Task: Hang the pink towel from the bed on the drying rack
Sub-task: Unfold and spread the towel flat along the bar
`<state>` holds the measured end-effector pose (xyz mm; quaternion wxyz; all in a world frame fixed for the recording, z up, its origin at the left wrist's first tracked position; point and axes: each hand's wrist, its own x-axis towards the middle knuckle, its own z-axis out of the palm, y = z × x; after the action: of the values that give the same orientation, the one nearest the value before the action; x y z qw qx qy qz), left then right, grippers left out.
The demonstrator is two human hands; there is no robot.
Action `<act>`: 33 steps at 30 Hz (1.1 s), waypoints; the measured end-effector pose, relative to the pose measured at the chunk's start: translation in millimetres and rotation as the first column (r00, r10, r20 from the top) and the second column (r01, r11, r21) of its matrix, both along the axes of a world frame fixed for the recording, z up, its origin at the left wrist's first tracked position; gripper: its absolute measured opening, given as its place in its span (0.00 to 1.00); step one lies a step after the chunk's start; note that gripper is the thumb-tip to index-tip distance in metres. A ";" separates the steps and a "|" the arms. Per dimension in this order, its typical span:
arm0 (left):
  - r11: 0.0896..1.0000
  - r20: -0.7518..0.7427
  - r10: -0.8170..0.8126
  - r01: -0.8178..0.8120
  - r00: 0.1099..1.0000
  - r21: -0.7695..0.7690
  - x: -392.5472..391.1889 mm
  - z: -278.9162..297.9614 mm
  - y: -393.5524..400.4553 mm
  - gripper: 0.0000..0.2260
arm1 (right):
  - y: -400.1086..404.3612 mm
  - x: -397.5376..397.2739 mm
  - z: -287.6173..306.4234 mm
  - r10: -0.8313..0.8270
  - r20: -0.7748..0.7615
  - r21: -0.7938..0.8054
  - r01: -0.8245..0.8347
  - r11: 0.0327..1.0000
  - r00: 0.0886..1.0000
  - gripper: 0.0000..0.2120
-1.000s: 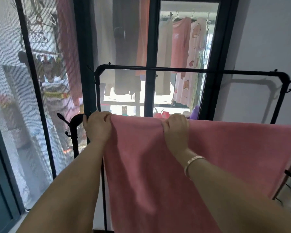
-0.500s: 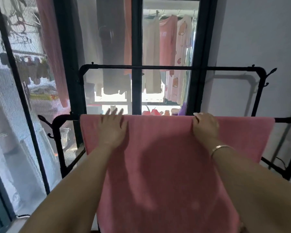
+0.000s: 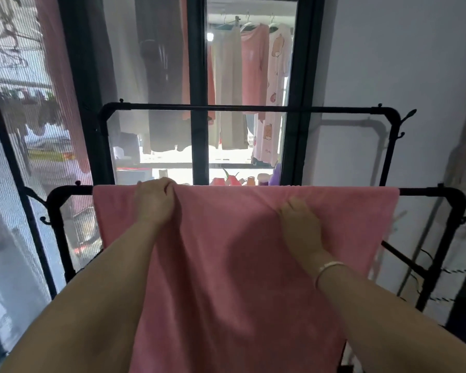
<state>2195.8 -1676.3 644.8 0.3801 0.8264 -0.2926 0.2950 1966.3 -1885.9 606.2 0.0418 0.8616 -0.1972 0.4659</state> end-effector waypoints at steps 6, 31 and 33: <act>0.962 0.181 -0.071 0.019 0.981 0.271 -47.1 -11.8 -49.8 0.21 | -24.5 -1.5 4.0 0.054 -0.075 0.070 -0.049 0.996 0.996 0.12; 0.926 0.336 0.005 -0.131 0.942 0.354 -97.9 -38.5 -110.5 0.26 | -109.3 -38.3 17.8 -0.204 -0.089 0.035 0.208 0.978 0.975 0.21; 0.922 0.349 0.008 -0.142 0.937 0.360 -95.6 -36.0 -109.9 0.26 | -116.7 -41.1 19.2 -0.209 -0.110 0.048 0.215 0.975 0.972 0.18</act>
<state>2100.2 -1786.2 608.9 0.1449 0.8314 -0.3728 0.3858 1925.2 -2002.6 625.5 0.0758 0.8595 -0.2996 0.4073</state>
